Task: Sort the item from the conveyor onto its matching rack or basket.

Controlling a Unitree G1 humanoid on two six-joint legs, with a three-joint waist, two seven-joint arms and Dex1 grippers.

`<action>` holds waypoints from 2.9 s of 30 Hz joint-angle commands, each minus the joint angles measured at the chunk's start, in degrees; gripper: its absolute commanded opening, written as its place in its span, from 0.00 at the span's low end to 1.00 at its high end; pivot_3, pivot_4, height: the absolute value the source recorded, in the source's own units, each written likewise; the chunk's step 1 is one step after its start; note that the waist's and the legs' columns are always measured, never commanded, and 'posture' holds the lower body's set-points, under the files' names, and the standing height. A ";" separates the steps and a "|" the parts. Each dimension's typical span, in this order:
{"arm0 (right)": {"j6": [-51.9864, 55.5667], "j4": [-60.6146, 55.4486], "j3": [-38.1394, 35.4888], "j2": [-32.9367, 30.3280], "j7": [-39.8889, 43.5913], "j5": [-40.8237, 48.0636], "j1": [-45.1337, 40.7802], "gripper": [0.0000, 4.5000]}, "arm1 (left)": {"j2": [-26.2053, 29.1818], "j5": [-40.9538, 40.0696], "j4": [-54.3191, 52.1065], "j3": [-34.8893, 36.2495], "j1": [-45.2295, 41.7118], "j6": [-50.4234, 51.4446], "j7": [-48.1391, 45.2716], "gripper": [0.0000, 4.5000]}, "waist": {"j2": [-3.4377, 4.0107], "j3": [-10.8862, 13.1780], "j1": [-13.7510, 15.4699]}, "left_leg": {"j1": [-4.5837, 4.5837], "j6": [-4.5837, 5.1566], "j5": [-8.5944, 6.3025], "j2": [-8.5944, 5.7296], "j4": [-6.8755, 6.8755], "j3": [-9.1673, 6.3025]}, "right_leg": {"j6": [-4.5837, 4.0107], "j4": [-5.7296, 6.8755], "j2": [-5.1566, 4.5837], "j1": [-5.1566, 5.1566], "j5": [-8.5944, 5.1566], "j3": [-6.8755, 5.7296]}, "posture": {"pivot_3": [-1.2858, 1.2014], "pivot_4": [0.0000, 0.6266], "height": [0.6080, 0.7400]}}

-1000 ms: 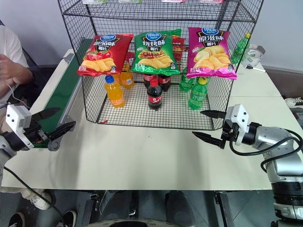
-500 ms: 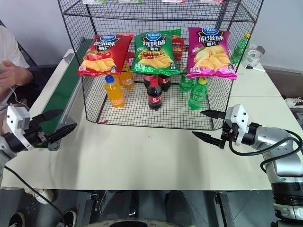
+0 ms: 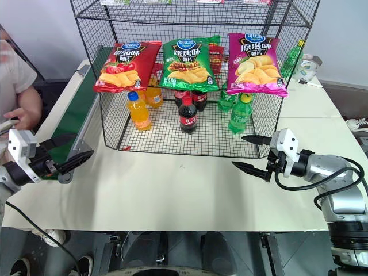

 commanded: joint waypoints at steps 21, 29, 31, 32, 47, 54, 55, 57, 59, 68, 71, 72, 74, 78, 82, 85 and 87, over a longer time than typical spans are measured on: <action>-2.98 0.31 0.59 -0.24 0.32 -1.85 -1.49 0.98 | 0.01 -1.53 0.57 1.87 -0.17 0.03 -0.88 1.00 | 0.00 0.00 -0.04 | 0.00 0.00 0.00 0.00 0.02 0.00 | 0.00 0.02 0.00 0.00 0.00 0.00 | 0.52 0.24 0.99; -3.33 0.81 0.87 -0.10 0.63 -2.25 -1.76 0.98 | -0.17 -1.37 0.98 2.05 0.31 -0.68 -0.61 1.00 | 0.00 0.00 -0.02 | 0.00 0.00 0.00 0.00 0.02 0.00 | 0.00 0.02 0.00 0.00 0.00 0.00 | 0.52 0.24 0.99; -3.30 1.07 0.97 0.01 0.65 -2.27 -2.02 0.98 | -0.06 -1.30 1.23 1.95 0.37 -0.90 -0.76 1.00 | 0.00 0.00 -0.04 | 0.00 0.00 0.00 0.00 0.02 0.00 | 0.00 0.02 0.00 0.00 0.00 0.00 | 0.52 0.24 0.99; -3.41 1.25 1.11 -0.03 0.78 -2.40 -2.18 0.98 | -0.01 -1.32 1.39 1.91 0.37 -0.97 -0.86 1.00 | 0.00 0.00 -0.05 | 0.00 0.00 0.00 0.00 0.02 0.00 | 0.00 0.02 0.00 0.00 0.00 0.00 | 0.52 0.24 0.99; -3.80 1.76 1.88 0.02 1.38 -2.68 -3.40 0.98 | -0.04 1.27 3.63 0.39 1.18 -6.16 -2.51 1.00 | 0.00 0.00 -0.03 | 0.01 0.00 0.00 0.00 0.03 0.00 | 0.00 0.02 0.00 0.00 0.00 0.00 | 0.52 0.24 0.99; -4.58 2.46 2.51 0.02 1.65 -3.20 -4.00 0.98 | -0.13 1.95 4.33 0.33 0.82 -7.46 -2.19 1.00 | 0.00 0.00 -0.07 | 0.01 0.00 0.00 0.00 0.02 0.00 | 0.00 0.03 0.00 -0.01 0.00 0.00 | 0.52 0.24 0.99; -4.67 2.50 2.64 0.09 1.66 -3.26 -4.04 0.98 | -0.14 1.99 4.41 0.30 0.78 -7.56 -2.17 1.00 | 0.00 0.00 -0.05 | 0.01 0.00 0.00 0.00 0.02 0.00 | 0.00 0.03 0.00 -0.01 0.00 0.00 | 0.52 0.24 0.99; -4.83 2.59 2.89 0.22 1.68 -3.41 -4.12 0.98 | -0.21 1.95 4.50 0.30 0.75 -7.66 -2.10 1.00 | 0.00 0.00 -0.04 | 0.01 0.00 0.00 0.00 0.03 0.00 | 0.00 0.03 0.00 0.00 0.00 0.00 | 0.52 0.24 0.99; -4.93 2.72 3.07 0.34 1.68 -3.48 -4.20 0.98 | -0.30 2.01 4.53 0.33 0.96 -7.85 -2.06 1.00 | 0.00 0.00 -0.03 | 0.01 0.00 0.00 0.00 0.02 0.00 | 0.00 0.03 0.00 0.00 0.00 0.00 | 0.52 0.24 0.99; -6.02 3.61 4.15 0.50 1.99 -4.33 -4.63 0.98 | -0.72 2.12 4.32 0.46 1.36 -8.30 -1.63 1.00 | 0.00 0.00 -0.05 | 0.01 0.00 0.00 0.00 0.03 0.00 | 0.00 0.04 0.00 -0.01 0.00 0.00 | 0.52 0.24 0.99; -6.14 3.67 4.30 0.54 1.91 -4.39 -4.68 0.98 | -0.74 2.10 4.30 0.45 1.32 -8.26 -1.59 1.00 | 0.00 0.00 -0.04 | 0.01 0.00 0.00 0.00 0.03 0.01 | 0.00 0.03 0.00 0.00 0.00 0.00 | 0.52 0.24 0.99; -6.11 3.67 4.32 0.56 1.87 -4.38 -4.69 0.98 | -0.70 2.08 4.31 0.42 1.29 -8.20 -1.62 1.00 | 0.00 0.00 -0.04 | 0.01 0.00 0.00 0.00 0.03 0.00 | 0.00 0.03 0.00 0.00 0.00 0.00 | 0.52 0.24 0.99; -6.11 3.70 4.34 0.58 1.79 -4.43 -4.69 0.98 | -0.65 2.02 4.34 0.36 1.26 -7.94 -1.61 1.00 | 0.00 0.00 -0.04 | 0.01 0.00 0.00 0.00 0.03 0.00 | 0.00 0.03 0.00 0.00 0.00 -0.01 | 0.52 0.24 0.99; -6.25 3.68 4.37 0.66 1.65 -4.57 -4.50 0.98 | -0.66 2.06 4.16 0.17 1.20 -7.69 -1.45 1.00 | 0.00 0.00 -0.07 | 0.01 0.00 0.00 0.00 0.03 0.00 | 0.00 0.04 0.00 0.00 0.00 0.00 | 0.52 0.24 0.99; -6.33 3.73 4.41 0.75 1.58 -4.65 -4.51 0.98 | -0.72 2.08 4.02 0.07 1.17 -7.61 -1.28 1.00 | 0.00 0.00 -0.05 | 0.01 0.00 0.00 0.00 0.03 0.00 | 0.00 0.04 0.00 -0.01 0.00 -0.01 | 0.52 0.24 0.99; -6.43 3.84 4.57 0.83 1.54 -4.76 -4.64 0.98 | -0.79 2.02 3.85 0.00 1.15 -7.42 -1.12 1.00 | 0.00 0.00 -0.05 | 0.01 0.00 0.00 0.00 0.03 0.00 | 0.00 0.04 0.00 -0.01 0.00 0.00 | 0.52 0.24 0.99; -6.51 3.86 4.67 0.87 1.54 -4.81 -4.63 0.98 | -0.83 1.44 3.52 0.00 1.27 -6.63 -1.21 1.00 | 0.00 0.00 -0.06 | 0.01 0.00 0.00 0.00 0.03 0.00 | 0.00 0.04 0.00 0.00 0.00 0.00 | 0.52 0.24 0.99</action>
